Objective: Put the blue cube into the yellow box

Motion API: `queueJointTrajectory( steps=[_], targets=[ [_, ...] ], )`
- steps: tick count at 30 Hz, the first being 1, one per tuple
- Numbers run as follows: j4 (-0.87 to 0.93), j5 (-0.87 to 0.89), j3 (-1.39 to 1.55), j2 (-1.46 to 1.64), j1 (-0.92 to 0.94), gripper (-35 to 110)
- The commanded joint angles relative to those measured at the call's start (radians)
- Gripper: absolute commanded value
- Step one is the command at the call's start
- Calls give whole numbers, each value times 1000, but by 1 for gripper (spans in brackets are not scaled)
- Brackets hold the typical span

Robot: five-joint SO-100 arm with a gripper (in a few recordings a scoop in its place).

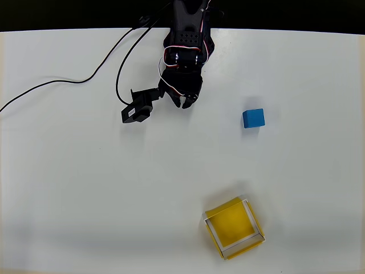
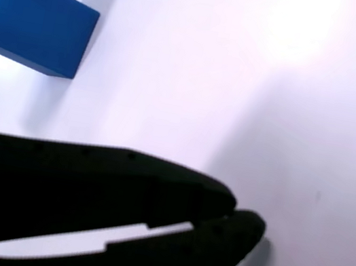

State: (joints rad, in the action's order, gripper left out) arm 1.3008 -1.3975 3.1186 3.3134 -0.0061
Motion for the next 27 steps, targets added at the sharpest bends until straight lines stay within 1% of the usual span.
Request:
queueJointTrajectory(
  steps=[1, 2, 3, 5, 7, 11, 14, 18, 23, 24, 25, 27],
  targets=[
    [-146, -64, -5, -61, 5, 0],
    [-192, -89, -25, -92, 0, 0],
    [-235, -163, -51, -120, -6, 0],
    [-318, -138, -123, -189, -35, 3],
    [-367, -183, -206, -270, -60, 5],
    [-449, -140, -400, -425, -107, 21],
    [-431, -121, -543, -531, -163, 30],
    [-387, -21, -732, -672, -256, 31],
    [-281, 84, -928, -819, -376, 32],
    [-261, 110, -959, -847, -402, 38],
    [-242, 137, -991, -874, -426, 40],
    [-212, 169, -1032, -920, -476, 41]
  ],
)
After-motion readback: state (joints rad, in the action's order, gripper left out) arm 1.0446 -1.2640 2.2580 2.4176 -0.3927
